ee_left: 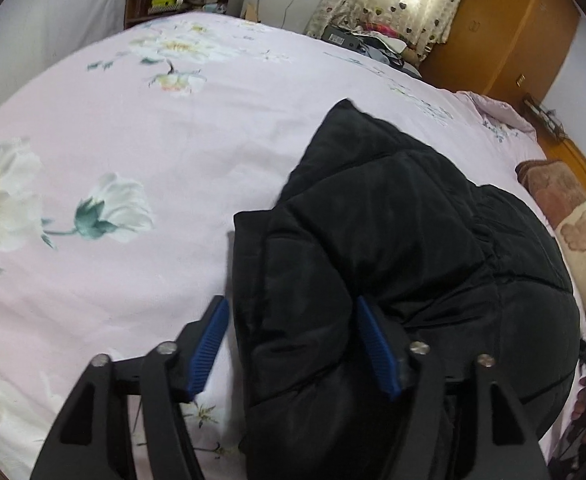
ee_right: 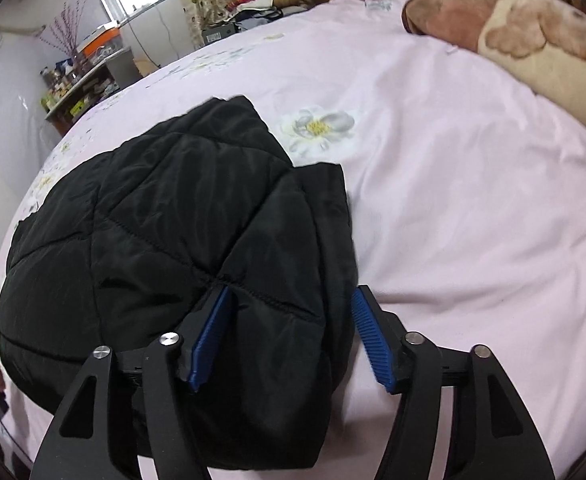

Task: Fold large clothes

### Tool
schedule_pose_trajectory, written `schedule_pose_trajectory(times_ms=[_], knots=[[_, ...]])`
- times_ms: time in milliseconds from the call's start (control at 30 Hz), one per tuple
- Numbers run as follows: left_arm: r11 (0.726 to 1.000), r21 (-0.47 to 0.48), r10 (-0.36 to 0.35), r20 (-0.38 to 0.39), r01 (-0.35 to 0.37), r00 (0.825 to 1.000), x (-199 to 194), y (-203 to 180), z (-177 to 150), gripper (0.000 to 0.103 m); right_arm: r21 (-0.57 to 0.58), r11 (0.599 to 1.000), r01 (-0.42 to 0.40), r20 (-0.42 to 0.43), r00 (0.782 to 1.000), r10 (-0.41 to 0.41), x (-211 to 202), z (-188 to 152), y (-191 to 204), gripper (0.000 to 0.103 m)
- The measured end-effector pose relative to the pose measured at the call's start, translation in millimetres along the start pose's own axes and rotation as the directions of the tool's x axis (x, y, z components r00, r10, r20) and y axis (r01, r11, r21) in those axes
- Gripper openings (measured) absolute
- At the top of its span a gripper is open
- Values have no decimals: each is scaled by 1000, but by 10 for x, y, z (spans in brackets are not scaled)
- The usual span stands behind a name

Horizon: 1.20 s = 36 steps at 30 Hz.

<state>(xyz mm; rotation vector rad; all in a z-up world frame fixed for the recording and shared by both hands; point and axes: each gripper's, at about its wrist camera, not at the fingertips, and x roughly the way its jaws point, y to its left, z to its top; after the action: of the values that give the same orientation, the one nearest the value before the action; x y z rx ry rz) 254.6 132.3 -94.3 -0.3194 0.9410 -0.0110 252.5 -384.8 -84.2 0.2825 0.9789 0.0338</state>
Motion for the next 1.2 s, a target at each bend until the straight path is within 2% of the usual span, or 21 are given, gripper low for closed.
schedule_pose_trajectory(times_ms=[167, 333, 533, 700, 767, 1033, 1133, 1200], knots=[[998, -41, -45, -12, 44, 999, -31, 63, 22, 73, 37, 999, -31, -16, 999, 31, -9, 17, -34, 67], [984, -104, -147, 8, 147, 989, -270, 211, -129, 71, 81, 991, -110, -15, 994, 112, -214, -78, -91, 67], [976, -137, -179, -43, 171, 983, -19, 254, -183, 74, 108, 980, -166, -68, 982, 173, -51, -175, -186, 67], [969, -156, -204, -63, 193, 977, 253, 211, -114, 75, 95, 981, -169, -90, 980, 177, 158, -109, -168, 69], [968, -150, -210, -66, 199, 975, 288, 200, -108, 78, 97, 980, -176, -93, 978, 185, 215, -93, -184, 72], [966, -144, -228, -77, 216, 971, 339, 169, -79, 80, 118, 965, -233, -117, 962, 246, 471, 52, -146, 74], [964, -146, -236, -77, 224, 969, 324, 175, -114, 80, 121, 960, -252, -119, 957, 266, 456, 56, -150, 67], [961, -149, -245, -78, 232, 966, 350, 219, -116, 80, 117, 957, -267, -120, 952, 281, 458, 41, -171, 67]])
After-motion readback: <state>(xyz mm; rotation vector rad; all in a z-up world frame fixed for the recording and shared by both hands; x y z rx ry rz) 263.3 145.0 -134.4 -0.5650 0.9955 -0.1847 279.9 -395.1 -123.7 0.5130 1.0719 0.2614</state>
